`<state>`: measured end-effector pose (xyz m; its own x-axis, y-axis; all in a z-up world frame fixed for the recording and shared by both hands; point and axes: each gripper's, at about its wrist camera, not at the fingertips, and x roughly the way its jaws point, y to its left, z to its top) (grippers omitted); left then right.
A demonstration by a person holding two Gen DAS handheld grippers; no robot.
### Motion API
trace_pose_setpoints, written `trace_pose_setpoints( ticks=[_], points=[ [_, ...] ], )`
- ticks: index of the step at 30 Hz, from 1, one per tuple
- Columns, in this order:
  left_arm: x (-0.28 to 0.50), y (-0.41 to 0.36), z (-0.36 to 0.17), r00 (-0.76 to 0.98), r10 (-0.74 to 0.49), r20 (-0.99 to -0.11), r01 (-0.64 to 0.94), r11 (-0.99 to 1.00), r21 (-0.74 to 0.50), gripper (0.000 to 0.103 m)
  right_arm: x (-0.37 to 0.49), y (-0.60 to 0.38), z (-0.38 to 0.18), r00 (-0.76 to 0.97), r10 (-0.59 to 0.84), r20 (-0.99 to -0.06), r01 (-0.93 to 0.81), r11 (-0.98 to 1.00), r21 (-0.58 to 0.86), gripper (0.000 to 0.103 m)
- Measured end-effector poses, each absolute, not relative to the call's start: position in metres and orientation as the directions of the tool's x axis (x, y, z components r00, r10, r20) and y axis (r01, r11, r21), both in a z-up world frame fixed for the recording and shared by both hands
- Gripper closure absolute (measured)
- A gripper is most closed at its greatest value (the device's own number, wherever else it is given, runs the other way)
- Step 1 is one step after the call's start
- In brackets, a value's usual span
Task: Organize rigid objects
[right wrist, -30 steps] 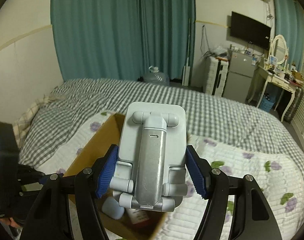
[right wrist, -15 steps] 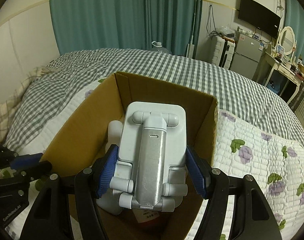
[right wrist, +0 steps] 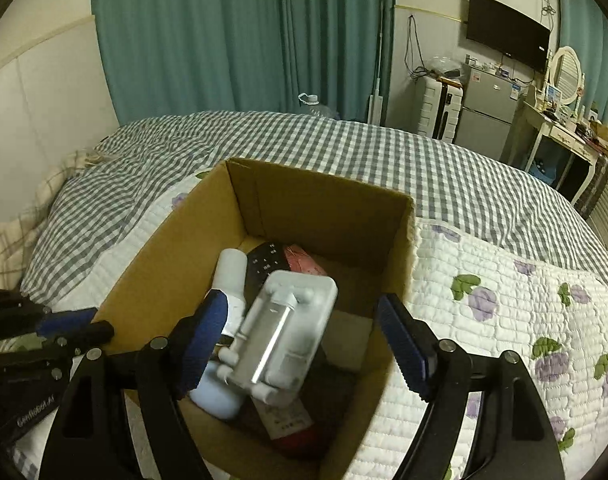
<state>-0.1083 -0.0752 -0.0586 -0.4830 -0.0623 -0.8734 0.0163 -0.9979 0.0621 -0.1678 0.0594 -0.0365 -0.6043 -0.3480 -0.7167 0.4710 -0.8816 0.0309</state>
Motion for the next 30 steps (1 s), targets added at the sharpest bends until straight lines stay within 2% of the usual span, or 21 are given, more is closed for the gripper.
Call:
trace_pose_setpoints(
  ticks=[13, 16, 21, 24, 25, 27, 28, 30],
  points=[
    [-0.098, -0.072, -0.042, -0.514, -0.068, -0.855, 0.018, -0.997, 0.069, 0.094, -0.146, 0.082, -0.024, -0.636, -0.323, -0.701, 0.416, -0.908, 0.042, 0.025],
    [-0.085, -0.066, -0.017, -0.571, -0.054, -0.819, 0.006, -0.998, 0.062, 0.094, -0.131, 0.090, -0.007, -0.668, -0.312, -0.676, 0.398, -0.917, 0.030, 0.025],
    [-0.047, -0.051, 0.032, -0.706, -0.009, -0.708, -0.029, -0.999, 0.043, 0.094, -0.093, 0.106, 0.034, -0.745, -0.297, -0.597, 0.366, -0.931, 0.007, 0.025],
    [-0.023, -0.047, 0.050, -0.774, 0.026, -0.633, -0.045, -0.999, 0.014, 0.089, -0.063, 0.119, 0.058, -0.794, -0.292, -0.534, 0.335, -0.942, 0.016, 0.018],
    [-0.015, -0.045, 0.053, -0.794, 0.033, -0.607, -0.049, -0.999, 0.010, 0.084, -0.049, 0.126, 0.066, -0.813, -0.291, -0.505, 0.322, -0.946, 0.028, 0.015],
    [-0.002, -0.042, 0.057, -0.830, 0.031, -0.557, -0.050, -0.999, 0.019, 0.059, -0.030, 0.134, 0.073, -0.835, -0.289, -0.467, 0.305, -0.951, 0.044, 0.011],
    [0.007, -0.040, 0.057, -0.851, 0.019, -0.525, -0.040, -0.999, 0.028, 0.040, -0.022, 0.136, 0.075, -0.843, -0.288, -0.454, 0.300, -0.953, 0.048, 0.008],
    [0.018, -0.038, 0.056, -0.877, 0.009, -0.481, -0.026, -0.999, 0.029, 0.036, -0.006, 0.141, 0.078, -0.861, -0.287, -0.420, 0.294, -0.955, 0.051, 0.002]
  ],
)
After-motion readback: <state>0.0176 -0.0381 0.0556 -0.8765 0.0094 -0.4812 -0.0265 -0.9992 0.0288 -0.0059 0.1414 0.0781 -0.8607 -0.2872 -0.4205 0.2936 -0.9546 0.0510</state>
